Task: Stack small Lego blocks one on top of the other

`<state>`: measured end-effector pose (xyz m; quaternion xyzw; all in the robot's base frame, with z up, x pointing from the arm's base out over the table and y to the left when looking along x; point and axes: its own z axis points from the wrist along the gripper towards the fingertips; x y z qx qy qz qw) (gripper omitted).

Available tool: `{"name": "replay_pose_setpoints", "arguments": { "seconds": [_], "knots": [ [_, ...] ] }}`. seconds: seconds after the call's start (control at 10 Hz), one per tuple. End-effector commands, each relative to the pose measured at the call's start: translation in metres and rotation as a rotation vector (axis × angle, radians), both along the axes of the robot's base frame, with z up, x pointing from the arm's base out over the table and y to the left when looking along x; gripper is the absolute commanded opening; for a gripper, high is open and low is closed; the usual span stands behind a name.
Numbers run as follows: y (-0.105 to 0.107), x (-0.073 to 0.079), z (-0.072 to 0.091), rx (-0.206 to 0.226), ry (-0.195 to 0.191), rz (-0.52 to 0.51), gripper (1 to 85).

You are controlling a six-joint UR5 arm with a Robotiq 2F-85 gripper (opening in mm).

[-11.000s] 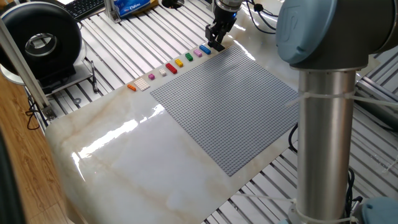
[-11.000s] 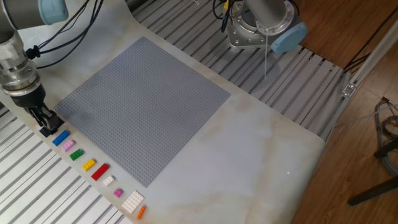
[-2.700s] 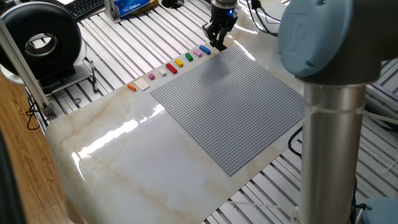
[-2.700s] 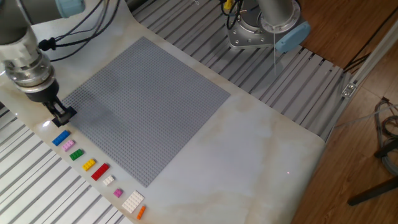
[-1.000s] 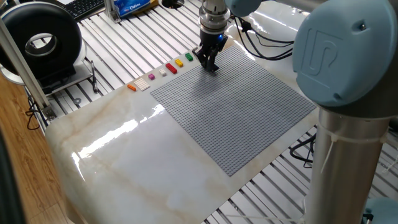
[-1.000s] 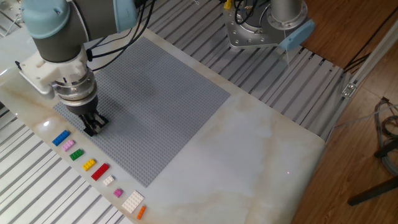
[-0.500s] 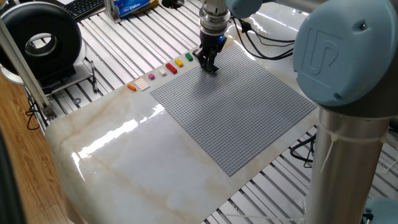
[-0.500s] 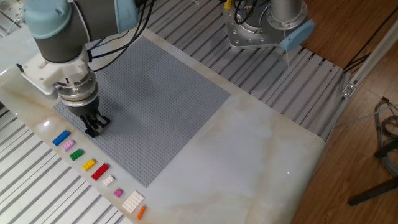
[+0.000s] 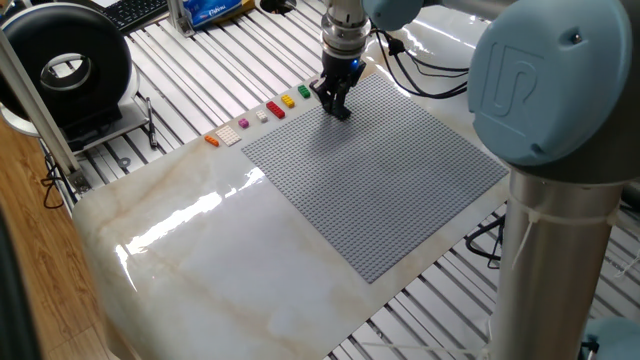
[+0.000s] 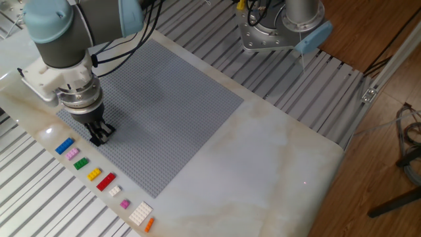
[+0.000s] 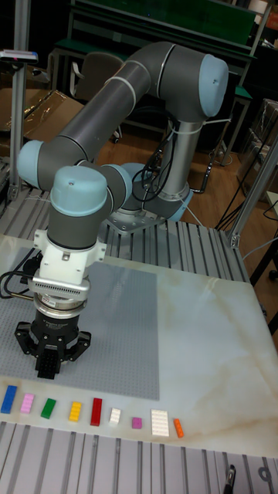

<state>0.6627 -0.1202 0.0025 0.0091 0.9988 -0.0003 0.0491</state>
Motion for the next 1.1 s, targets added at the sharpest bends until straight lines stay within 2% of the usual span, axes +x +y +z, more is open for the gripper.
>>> {"name": "replay_pose_setpoints", "arguments": {
  "seconds": [0.0, 0.5, 0.6, 1.0],
  "knots": [
    [0.0004, 0.0010, -0.0006, 0.018, 0.000, -0.029, 21.3],
    [-0.0005, -0.0051, 0.0051, 0.006, 0.015, -0.058, 18.7],
    [0.0005, -0.0011, 0.0057, 0.009, -0.002, -0.070, 17.3],
    [-0.0022, -0.0018, 0.0068, -0.009, -0.004, -0.069, 15.3]
  ]
}}
